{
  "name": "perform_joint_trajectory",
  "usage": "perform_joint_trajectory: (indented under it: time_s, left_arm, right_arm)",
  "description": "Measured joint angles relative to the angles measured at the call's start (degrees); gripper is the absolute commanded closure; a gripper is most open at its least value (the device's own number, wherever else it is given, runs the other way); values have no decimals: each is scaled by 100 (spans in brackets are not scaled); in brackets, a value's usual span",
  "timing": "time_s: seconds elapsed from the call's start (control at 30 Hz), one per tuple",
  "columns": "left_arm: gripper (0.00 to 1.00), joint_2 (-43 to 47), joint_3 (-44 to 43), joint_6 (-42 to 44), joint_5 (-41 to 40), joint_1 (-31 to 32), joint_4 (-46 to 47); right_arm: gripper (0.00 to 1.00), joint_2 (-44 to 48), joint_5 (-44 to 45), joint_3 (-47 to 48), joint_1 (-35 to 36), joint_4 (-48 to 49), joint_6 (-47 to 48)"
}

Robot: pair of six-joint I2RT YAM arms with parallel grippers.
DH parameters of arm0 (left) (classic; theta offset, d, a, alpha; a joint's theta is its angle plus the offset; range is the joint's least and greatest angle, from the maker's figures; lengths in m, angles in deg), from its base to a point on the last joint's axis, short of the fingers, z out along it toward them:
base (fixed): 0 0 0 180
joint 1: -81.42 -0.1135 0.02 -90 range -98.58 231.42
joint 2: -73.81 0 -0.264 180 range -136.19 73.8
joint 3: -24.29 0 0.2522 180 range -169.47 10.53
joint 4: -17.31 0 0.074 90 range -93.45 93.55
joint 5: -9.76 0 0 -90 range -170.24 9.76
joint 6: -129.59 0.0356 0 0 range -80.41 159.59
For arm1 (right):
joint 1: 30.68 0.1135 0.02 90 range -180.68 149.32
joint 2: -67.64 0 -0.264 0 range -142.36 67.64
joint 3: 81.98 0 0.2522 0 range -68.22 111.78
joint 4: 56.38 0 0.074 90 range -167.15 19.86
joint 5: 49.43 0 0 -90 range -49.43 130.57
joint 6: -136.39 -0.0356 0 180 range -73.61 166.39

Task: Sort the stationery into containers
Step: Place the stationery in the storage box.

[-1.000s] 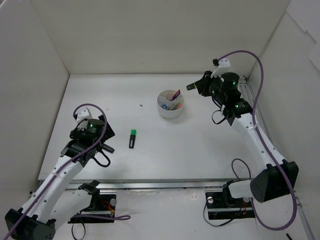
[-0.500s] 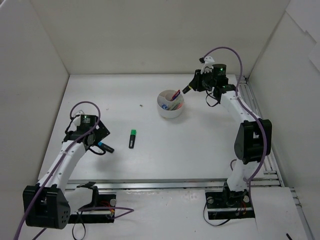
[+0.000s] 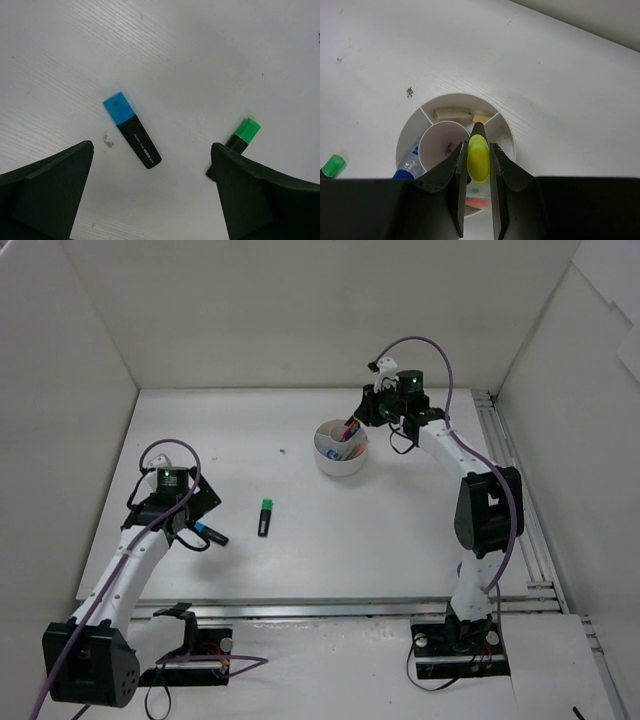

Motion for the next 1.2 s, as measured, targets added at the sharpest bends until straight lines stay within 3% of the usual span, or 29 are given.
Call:
perform_joint_trajectory:
  time_s: [0.27, 0.5, 1.2]
  left_arm:
    - [0, -9, 0, 94, -4, 0, 11]
    - [0, 15, 0, 177, -4, 0, 15]
    - [0, 63, 0, 291, 17, 0, 31]
  right_arm:
    - [100, 2, 601, -26, 223, -173, -15]
    - [100, 413, 1329, -643, 448, -337, -20]
    - [100, 905, 2212, -640, 549, -393, -490]
